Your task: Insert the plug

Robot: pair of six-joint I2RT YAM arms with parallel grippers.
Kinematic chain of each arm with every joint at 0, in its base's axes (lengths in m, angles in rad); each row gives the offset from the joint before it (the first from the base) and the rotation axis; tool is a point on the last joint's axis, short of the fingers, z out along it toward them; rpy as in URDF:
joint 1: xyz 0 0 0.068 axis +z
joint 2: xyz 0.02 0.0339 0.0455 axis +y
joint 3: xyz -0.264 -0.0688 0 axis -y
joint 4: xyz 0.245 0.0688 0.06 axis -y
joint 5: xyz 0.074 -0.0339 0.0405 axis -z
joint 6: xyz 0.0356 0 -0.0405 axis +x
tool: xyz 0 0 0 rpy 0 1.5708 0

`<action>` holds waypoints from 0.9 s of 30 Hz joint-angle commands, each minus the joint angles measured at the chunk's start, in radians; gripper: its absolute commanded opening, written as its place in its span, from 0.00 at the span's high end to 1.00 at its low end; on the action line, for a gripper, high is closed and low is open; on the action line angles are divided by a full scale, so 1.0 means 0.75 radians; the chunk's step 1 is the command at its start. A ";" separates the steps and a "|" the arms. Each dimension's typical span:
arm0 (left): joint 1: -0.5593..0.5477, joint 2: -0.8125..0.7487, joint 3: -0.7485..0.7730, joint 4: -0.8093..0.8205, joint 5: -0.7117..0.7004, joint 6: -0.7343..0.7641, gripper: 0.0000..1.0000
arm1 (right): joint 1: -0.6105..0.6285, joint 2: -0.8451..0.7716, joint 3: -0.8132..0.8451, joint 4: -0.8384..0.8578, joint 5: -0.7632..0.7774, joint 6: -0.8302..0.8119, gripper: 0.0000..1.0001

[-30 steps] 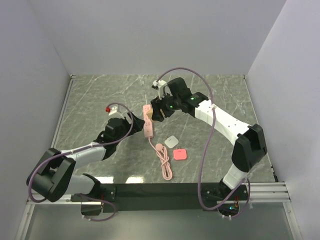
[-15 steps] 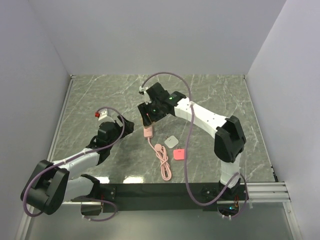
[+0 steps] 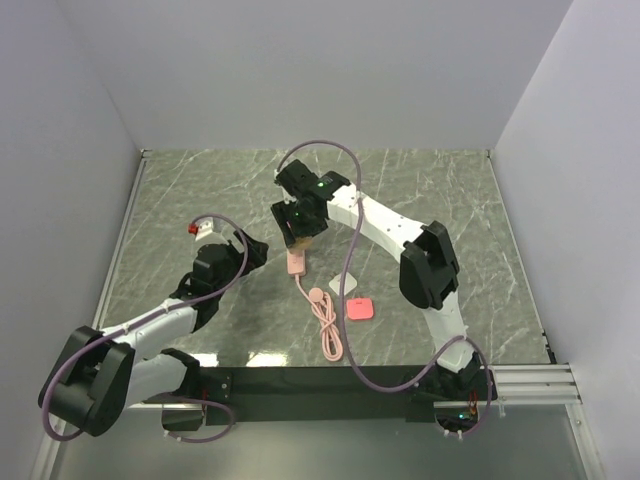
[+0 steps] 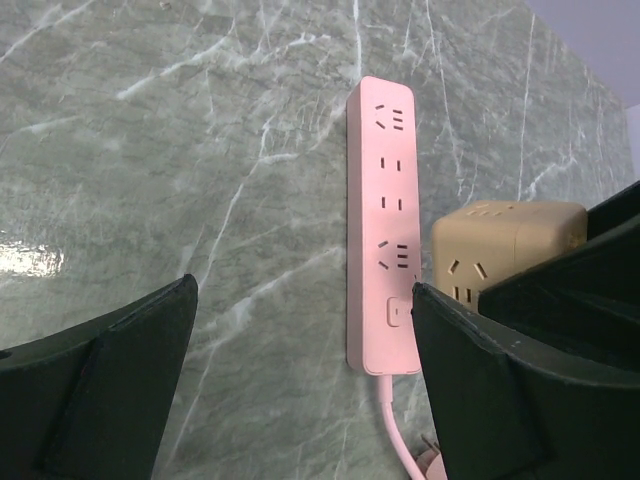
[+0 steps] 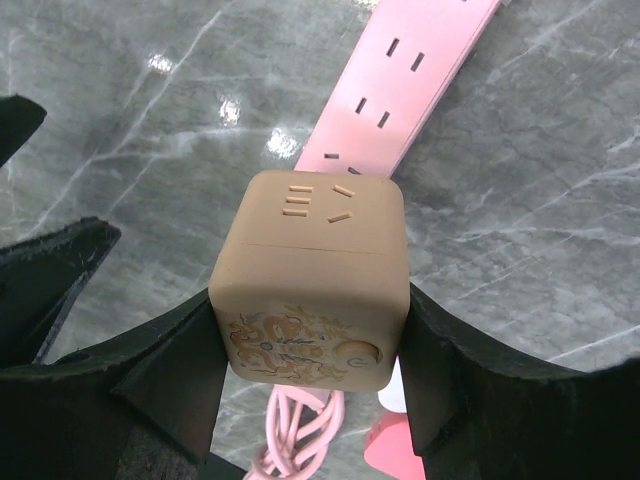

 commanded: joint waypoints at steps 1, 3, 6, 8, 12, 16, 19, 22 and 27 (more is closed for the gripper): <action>0.007 -0.014 -0.018 0.029 0.017 0.021 0.06 | 0.018 0.026 0.125 -0.102 0.051 0.042 1.00; 0.007 0.000 -0.020 0.046 0.028 0.019 0.06 | 0.032 0.045 0.147 -0.114 0.038 0.050 1.00; 0.007 0.027 -0.020 0.054 0.040 0.019 0.06 | 0.048 0.090 0.206 -0.157 0.054 0.062 1.00; 0.007 0.027 -0.025 0.058 0.048 0.021 0.06 | 0.052 0.129 0.250 -0.196 0.075 0.083 1.00; 0.005 0.009 -0.043 0.064 0.048 0.019 0.06 | 0.060 0.149 0.262 -0.209 0.065 0.109 1.00; 0.007 0.005 -0.053 0.068 0.036 0.023 0.06 | 0.067 0.172 0.274 -0.221 0.075 0.130 1.00; 0.005 0.007 -0.059 0.085 0.056 0.019 0.06 | 0.065 0.186 0.268 -0.223 0.100 0.144 1.00; 0.005 0.003 -0.063 0.089 0.062 0.017 0.06 | 0.065 0.202 0.282 -0.219 0.120 0.158 1.00; 0.005 0.003 -0.065 0.087 0.056 0.021 0.06 | 0.046 0.227 0.356 -0.258 0.191 0.169 1.00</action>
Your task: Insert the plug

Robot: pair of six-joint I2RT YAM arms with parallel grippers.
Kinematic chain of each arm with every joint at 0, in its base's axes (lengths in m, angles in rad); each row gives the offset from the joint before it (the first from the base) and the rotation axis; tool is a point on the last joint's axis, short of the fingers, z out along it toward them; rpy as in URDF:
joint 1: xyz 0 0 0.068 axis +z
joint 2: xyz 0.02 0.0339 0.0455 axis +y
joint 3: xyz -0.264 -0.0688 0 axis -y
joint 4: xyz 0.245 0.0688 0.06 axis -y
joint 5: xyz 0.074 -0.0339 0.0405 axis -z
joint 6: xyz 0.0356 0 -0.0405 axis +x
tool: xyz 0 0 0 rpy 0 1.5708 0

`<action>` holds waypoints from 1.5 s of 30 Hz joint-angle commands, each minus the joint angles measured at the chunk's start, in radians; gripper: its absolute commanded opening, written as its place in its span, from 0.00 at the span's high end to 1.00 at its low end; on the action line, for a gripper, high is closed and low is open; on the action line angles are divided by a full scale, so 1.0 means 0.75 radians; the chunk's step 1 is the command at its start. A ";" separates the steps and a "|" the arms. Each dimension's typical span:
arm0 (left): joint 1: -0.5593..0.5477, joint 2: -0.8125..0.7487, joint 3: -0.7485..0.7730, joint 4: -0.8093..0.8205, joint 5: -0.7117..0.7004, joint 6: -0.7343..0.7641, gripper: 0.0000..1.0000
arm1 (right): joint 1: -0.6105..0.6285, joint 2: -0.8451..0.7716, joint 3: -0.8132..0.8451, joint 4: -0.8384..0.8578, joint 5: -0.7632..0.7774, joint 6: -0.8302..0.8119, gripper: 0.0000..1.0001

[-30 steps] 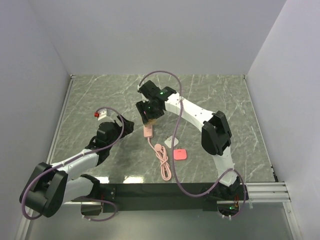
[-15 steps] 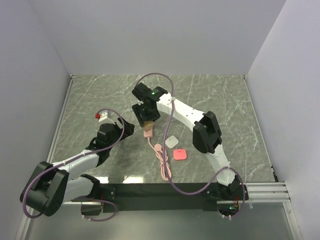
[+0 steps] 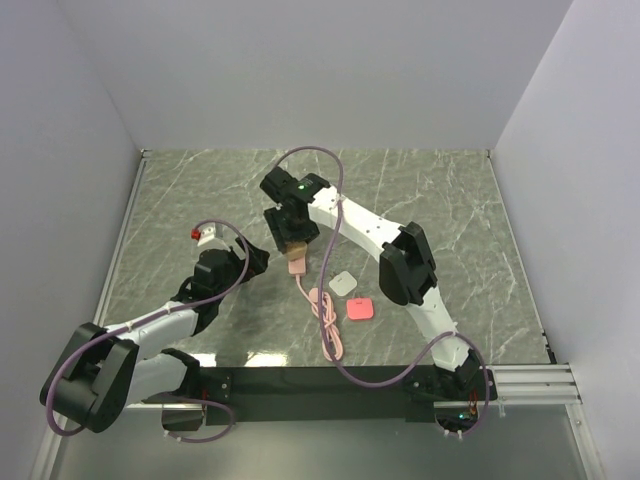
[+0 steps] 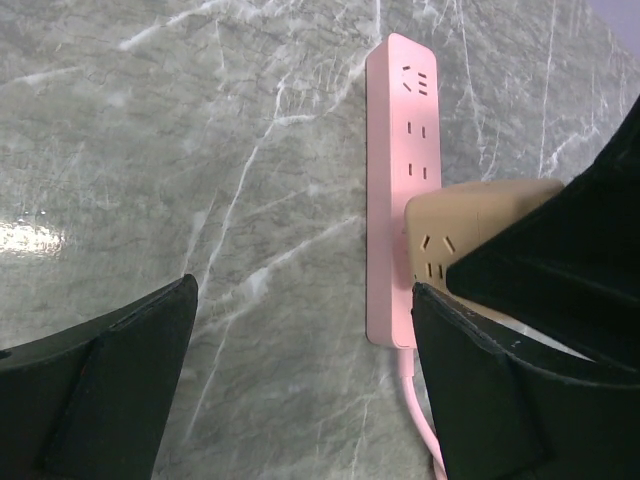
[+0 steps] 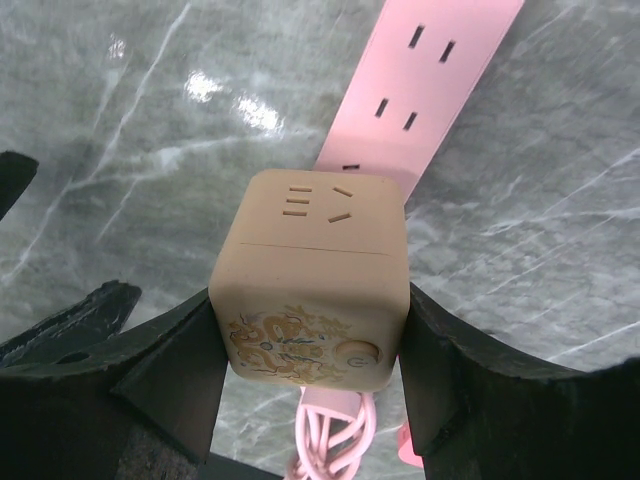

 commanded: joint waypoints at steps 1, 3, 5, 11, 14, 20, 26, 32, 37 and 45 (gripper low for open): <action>0.004 -0.018 -0.006 0.057 0.012 0.019 0.06 | -0.012 -0.011 0.061 -0.013 0.075 0.023 1.00; 0.004 -0.012 -0.004 0.057 0.012 0.021 0.06 | -0.018 -0.021 0.049 -0.005 0.083 0.025 1.00; 0.004 -0.006 -0.002 0.063 0.014 0.019 0.06 | -0.033 -0.028 0.047 -0.007 0.085 0.025 1.00; 0.004 0.014 0.004 0.069 0.018 0.019 0.06 | -0.045 -0.056 -0.029 0.022 0.064 0.031 1.00; 0.004 0.016 0.002 0.071 0.022 0.017 0.06 | -0.047 -0.034 -0.007 0.003 0.054 0.033 1.00; 0.004 0.021 -0.002 0.083 0.028 0.015 0.06 | -0.045 -0.015 0.000 0.018 0.001 0.048 1.00; 0.002 0.021 -0.004 0.089 0.038 0.015 0.06 | -0.039 -0.009 -0.006 0.018 -0.013 0.064 1.00; 0.002 0.012 -0.006 0.087 0.042 0.015 0.06 | -0.035 -0.015 -0.004 0.016 -0.011 0.072 1.00; 0.002 0.002 -0.011 0.087 0.046 0.013 0.06 | -0.021 -0.017 -0.010 0.018 -0.019 0.080 1.00; 0.002 -0.008 -0.023 0.089 0.055 0.009 0.06 | -0.004 -0.019 -0.021 0.012 -0.009 0.099 1.00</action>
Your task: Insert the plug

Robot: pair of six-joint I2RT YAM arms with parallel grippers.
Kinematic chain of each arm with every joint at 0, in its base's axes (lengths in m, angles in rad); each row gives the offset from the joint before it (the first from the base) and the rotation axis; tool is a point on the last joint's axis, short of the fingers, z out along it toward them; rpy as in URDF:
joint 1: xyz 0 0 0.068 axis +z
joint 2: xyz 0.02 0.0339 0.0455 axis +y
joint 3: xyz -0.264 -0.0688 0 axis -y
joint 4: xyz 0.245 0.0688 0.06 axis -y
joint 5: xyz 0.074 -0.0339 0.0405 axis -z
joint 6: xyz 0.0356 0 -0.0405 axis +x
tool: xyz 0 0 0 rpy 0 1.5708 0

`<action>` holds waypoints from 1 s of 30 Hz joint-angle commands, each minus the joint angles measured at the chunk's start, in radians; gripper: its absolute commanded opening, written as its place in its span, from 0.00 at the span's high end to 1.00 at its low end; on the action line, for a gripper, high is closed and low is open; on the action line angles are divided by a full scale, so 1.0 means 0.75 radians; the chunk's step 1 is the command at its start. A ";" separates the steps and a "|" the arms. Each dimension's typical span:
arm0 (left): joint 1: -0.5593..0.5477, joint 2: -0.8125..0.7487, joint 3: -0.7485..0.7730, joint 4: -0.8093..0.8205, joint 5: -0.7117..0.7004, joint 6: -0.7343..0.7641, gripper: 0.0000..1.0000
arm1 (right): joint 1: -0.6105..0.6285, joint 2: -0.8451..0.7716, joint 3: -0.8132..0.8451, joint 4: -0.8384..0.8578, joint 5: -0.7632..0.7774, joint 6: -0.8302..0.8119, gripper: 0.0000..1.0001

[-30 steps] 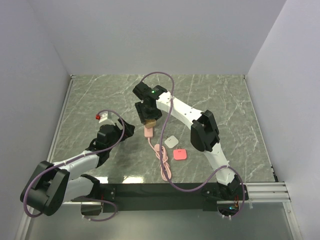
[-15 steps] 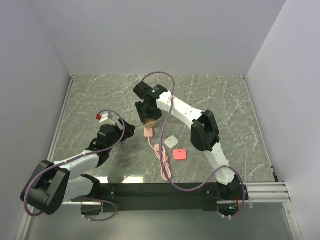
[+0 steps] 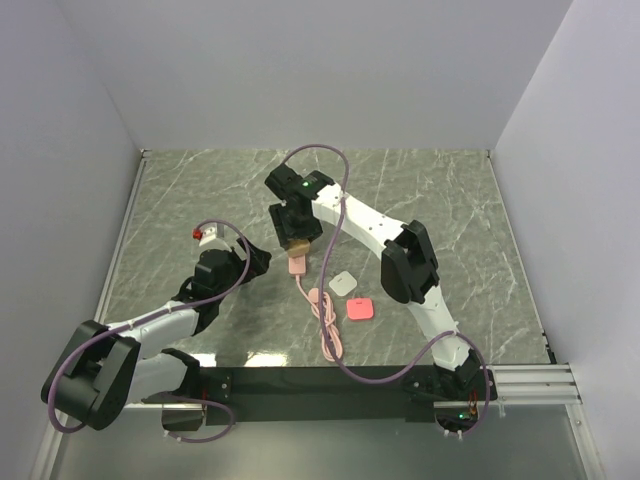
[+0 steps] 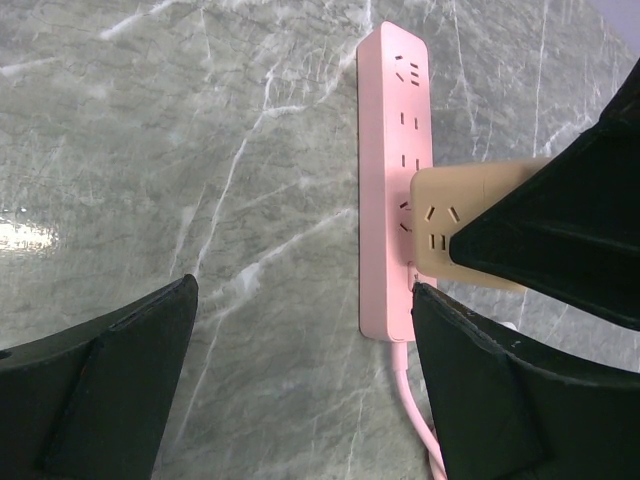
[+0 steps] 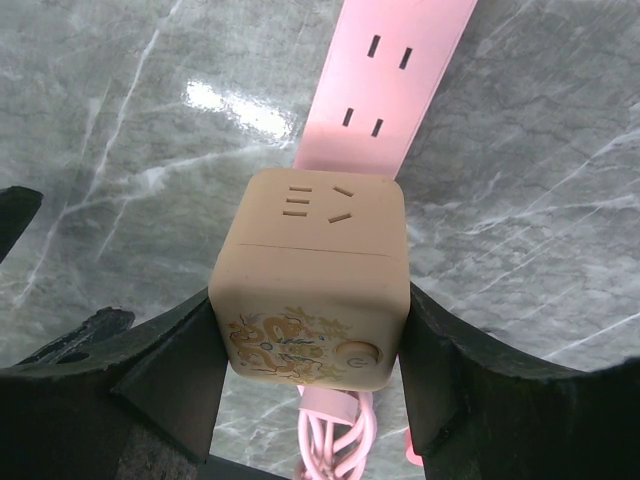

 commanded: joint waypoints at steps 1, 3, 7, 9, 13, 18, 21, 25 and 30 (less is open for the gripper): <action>0.002 -0.029 -0.018 0.061 0.016 0.012 0.06 | 0.029 -0.020 -0.023 0.006 -0.016 0.033 1.00; 0.002 -0.036 -0.020 0.057 0.012 0.012 0.06 | 0.031 -0.024 -0.031 0.004 -0.004 0.037 1.00; 0.002 -0.056 -0.024 0.051 0.010 0.016 0.06 | 0.033 -0.039 -0.068 0.008 0.018 0.049 1.00; 0.002 -0.058 -0.028 0.051 0.010 0.016 0.06 | 0.031 -0.045 -0.074 0.006 0.039 0.055 1.00; 0.002 -0.062 -0.030 0.047 0.006 0.018 0.06 | 0.023 -0.045 -0.066 0.006 0.045 0.059 1.00; 0.002 -0.072 -0.035 0.049 0.010 0.016 0.06 | 0.009 -0.027 -0.023 -0.010 0.049 0.055 1.00; 0.002 -0.064 -0.033 0.049 0.014 0.018 0.06 | 0.006 0.020 0.056 -0.057 0.071 0.057 1.00; 0.002 -0.056 -0.030 0.051 0.018 0.018 0.06 | 0.000 0.088 0.181 -0.117 0.074 0.055 1.00; 0.002 -0.058 -0.035 0.053 0.028 0.018 0.06 | -0.004 0.115 0.175 -0.119 0.068 0.070 1.00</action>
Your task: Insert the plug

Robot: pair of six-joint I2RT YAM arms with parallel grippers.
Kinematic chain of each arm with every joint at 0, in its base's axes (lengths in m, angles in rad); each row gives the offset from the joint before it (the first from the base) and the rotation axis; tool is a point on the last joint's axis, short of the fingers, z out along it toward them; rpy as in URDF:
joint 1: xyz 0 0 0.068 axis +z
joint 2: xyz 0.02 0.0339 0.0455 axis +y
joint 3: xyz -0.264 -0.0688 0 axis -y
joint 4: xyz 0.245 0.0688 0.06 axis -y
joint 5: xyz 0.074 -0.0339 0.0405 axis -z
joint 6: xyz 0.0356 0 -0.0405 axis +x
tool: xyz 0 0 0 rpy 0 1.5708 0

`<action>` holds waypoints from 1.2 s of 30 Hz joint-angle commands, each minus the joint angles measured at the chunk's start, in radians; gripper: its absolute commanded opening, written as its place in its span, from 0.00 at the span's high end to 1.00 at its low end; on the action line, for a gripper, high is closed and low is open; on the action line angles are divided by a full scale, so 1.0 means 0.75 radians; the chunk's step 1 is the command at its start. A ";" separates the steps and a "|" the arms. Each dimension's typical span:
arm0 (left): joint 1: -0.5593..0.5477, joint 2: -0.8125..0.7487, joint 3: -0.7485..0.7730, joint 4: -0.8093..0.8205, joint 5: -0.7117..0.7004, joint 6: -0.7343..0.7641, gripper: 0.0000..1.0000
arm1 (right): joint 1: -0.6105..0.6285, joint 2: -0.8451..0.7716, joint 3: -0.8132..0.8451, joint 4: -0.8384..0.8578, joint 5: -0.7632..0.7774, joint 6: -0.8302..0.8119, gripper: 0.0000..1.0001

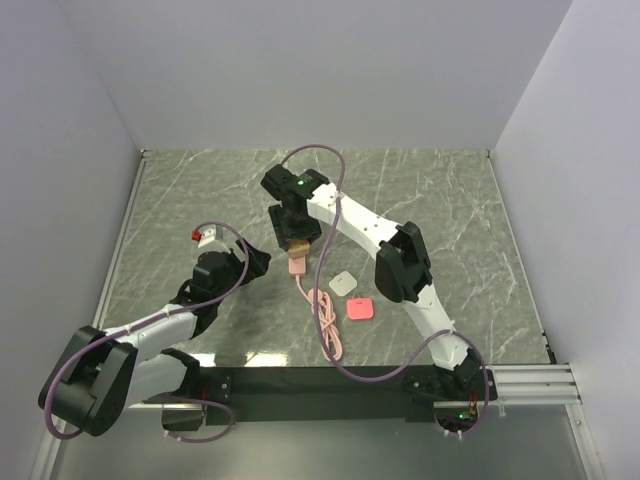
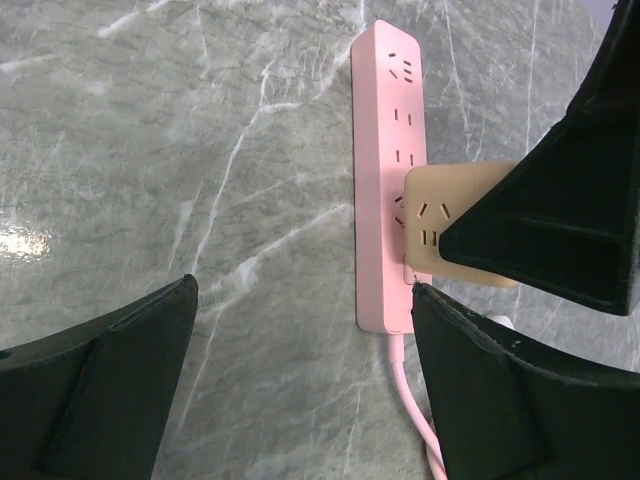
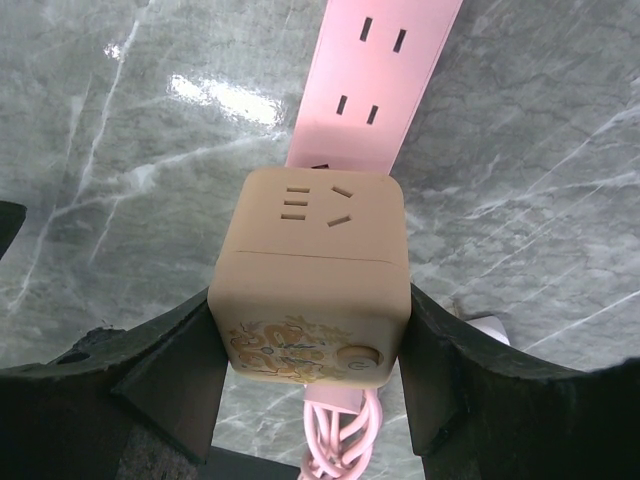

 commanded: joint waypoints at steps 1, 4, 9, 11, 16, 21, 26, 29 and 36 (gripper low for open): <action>0.002 -0.014 -0.008 0.056 0.024 0.017 0.06 | -0.011 0.038 0.040 0.007 0.022 0.029 1.00; 0.002 -0.020 -0.012 0.052 0.034 0.015 0.06 | -0.013 0.070 0.073 -0.026 0.028 0.045 1.00; 0.002 -0.045 -0.022 0.050 0.046 0.011 0.06 | -0.025 0.128 0.085 -0.024 -0.034 0.062 1.00; 0.002 -0.055 -0.026 0.052 0.056 0.009 0.06 | -0.027 0.146 0.077 -0.022 -0.030 0.070 1.00; 0.002 -0.039 -0.020 0.054 0.062 0.015 0.06 | -0.037 0.120 -0.035 0.029 -0.040 0.074 1.00; 0.002 -0.014 -0.020 0.068 0.083 0.013 0.06 | -0.042 0.128 -0.007 0.015 -0.030 0.082 1.00; 0.002 -0.012 -0.016 0.071 0.095 0.013 0.06 | -0.044 0.134 -0.056 0.019 0.001 0.082 1.00; 0.002 -0.016 -0.016 0.066 0.095 0.013 0.06 | -0.044 0.126 -0.019 0.029 -0.003 0.074 1.00; 0.002 -0.025 -0.016 0.062 0.091 0.015 0.06 | -0.060 0.144 0.077 0.021 -0.005 0.064 1.00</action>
